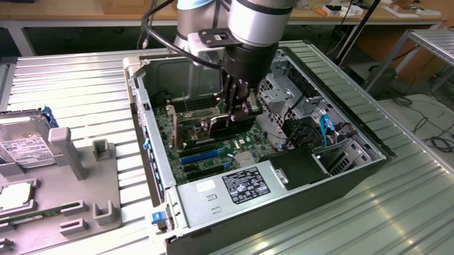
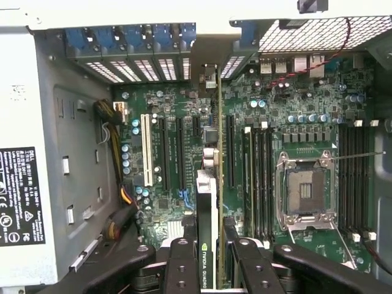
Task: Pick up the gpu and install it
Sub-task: 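Insert the gpu into the slot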
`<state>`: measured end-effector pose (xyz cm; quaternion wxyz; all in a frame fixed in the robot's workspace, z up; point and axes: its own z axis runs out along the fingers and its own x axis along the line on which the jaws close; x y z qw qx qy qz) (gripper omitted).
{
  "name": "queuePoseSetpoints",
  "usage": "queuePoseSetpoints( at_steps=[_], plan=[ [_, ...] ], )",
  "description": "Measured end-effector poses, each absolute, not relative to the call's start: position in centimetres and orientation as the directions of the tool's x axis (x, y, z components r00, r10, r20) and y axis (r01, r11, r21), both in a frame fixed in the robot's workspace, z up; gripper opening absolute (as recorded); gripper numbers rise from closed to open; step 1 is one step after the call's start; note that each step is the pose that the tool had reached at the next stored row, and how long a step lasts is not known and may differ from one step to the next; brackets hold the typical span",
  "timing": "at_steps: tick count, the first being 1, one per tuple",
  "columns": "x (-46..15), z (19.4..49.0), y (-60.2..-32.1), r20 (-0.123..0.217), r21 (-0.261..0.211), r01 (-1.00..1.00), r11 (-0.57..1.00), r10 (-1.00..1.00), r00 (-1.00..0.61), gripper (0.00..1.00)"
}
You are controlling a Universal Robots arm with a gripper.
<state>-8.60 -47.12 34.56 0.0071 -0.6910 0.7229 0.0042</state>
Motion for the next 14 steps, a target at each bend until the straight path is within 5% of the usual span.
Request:
queuePoseSetpoints(
  at_steps=[14],
  plan=[
    [-9.3,33.4,-46.7,-0.022,-0.006,-0.999,0.05,-0.999,-0.05,0.27]
  ],
)
